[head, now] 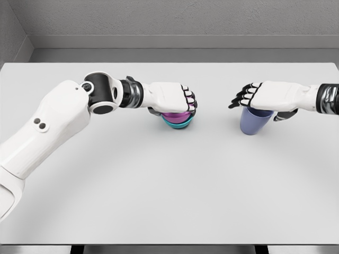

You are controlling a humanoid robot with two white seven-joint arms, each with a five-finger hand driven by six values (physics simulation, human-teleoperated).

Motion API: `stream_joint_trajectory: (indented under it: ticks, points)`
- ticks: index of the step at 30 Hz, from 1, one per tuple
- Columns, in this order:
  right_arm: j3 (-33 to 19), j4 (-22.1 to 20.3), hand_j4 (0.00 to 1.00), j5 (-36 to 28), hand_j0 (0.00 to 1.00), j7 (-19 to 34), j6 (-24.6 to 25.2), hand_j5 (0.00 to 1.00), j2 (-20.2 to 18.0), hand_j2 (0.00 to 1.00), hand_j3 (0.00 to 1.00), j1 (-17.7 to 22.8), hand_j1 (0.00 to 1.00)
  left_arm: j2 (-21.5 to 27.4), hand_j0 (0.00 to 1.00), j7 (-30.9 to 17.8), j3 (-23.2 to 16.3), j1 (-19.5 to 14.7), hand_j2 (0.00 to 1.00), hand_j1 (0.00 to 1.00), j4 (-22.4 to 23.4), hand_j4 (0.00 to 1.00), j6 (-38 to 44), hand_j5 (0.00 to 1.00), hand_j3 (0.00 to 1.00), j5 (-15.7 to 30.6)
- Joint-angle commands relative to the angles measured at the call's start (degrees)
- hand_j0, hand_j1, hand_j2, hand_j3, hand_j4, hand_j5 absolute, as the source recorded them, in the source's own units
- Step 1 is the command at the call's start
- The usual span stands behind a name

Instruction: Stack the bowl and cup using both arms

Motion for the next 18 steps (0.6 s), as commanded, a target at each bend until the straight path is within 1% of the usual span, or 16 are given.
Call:
stream_joint_trajectory:
  ticks: [1, 2, 3, 4, 6, 9, 13, 15, 18]
  points:
    - [-0.03, 0.53, 1.0, -0.17, 1.0, -0.02, 0.14, 1.0, 0.23, 1.0, 1.0, 0.0, 1.0, 0.01, 0.67, 0.06, 0.02, 0.0, 0.67, 0.67, 0.05, 0.67, 0.13, 0.67, 0.67, 0.19]
    - [-0.03, 0.79, 1.0, -0.17, 1.0, -0.02, 0.14, 1.0, 0.31, 1.0, 1.0, 0.0, 1.0, -0.07, 0.68, 0.06, 0.02, -0.09, 0.68, 0.68, 0.05, 0.68, 0.13, 0.68, 0.68, 0.19]
    - [-0.03, 0.79, 1.0, -0.17, 1.0, -0.02, 0.14, 1.0, 0.4, 1.0, 1.0, 0.0, 1.0, -0.07, 0.72, 0.06, 0.11, 0.0, 0.72, 0.72, 0.05, 0.72, 0.13, 0.72, 0.72, 0.63]
    - [-0.03, 0.88, 1.0, -0.17, 1.0, -0.02, 0.14, 1.0, 0.58, 1.0, 1.0, 0.0, 1.0, -0.25, 0.8, 0.15, 0.11, 0.09, 0.8, 0.8, 0.05, 0.8, 0.13, 0.8, 0.8, 0.98]
    - [0.06, 1.23, 1.0, -0.17, 1.0, -0.02, 0.14, 1.0, 0.75, 1.0, 1.0, 0.0, 1.0, -0.34, 0.83, 0.15, 0.28, 0.09, 0.83, 0.83, 0.05, 0.83, 0.13, 0.83, 0.83, 1.07]
    - [0.14, 1.32, 1.0, -0.09, 1.0, -0.02, 0.14, 1.0, 1.1, 1.0, 1.0, 0.0, 1.0, -0.42, 0.98, 0.15, 0.46, 0.09, 0.98, 0.98, 0.05, 0.98, 0.13, 0.98, 0.98, 2.39]
    - [0.41, 2.37, 1.0, 1.14, 1.0, -0.02, 0.14, 1.0, 2.25, 1.0, 1.0, 0.0, 1.0, -0.25, 0.99, 0.15, 0.63, 0.09, 0.99, 0.99, 0.76, 0.99, 0.13, 0.99, 0.99, 2.65]
    - [0.41, 2.46, 1.0, 1.14, 1.0, -0.02, 0.14, 1.0, 2.33, 1.0, 1.0, -0.09, 1.0, -0.34, 1.0, 0.24, 0.72, 0.0, 1.0, 1.0, 1.99, 1.0, 0.13, 1.0, 1.0, 2.83]
    - [0.41, 2.81, 1.0, 1.14, 1.0, -0.02, 0.14, 1.0, 2.25, 1.0, 1.0, -0.44, 1.0, 0.01, 1.0, 0.24, 0.9, -0.09, 1.0, 1.0, 2.08, 1.0, 0.13, 1.0, 1.0, 2.83]
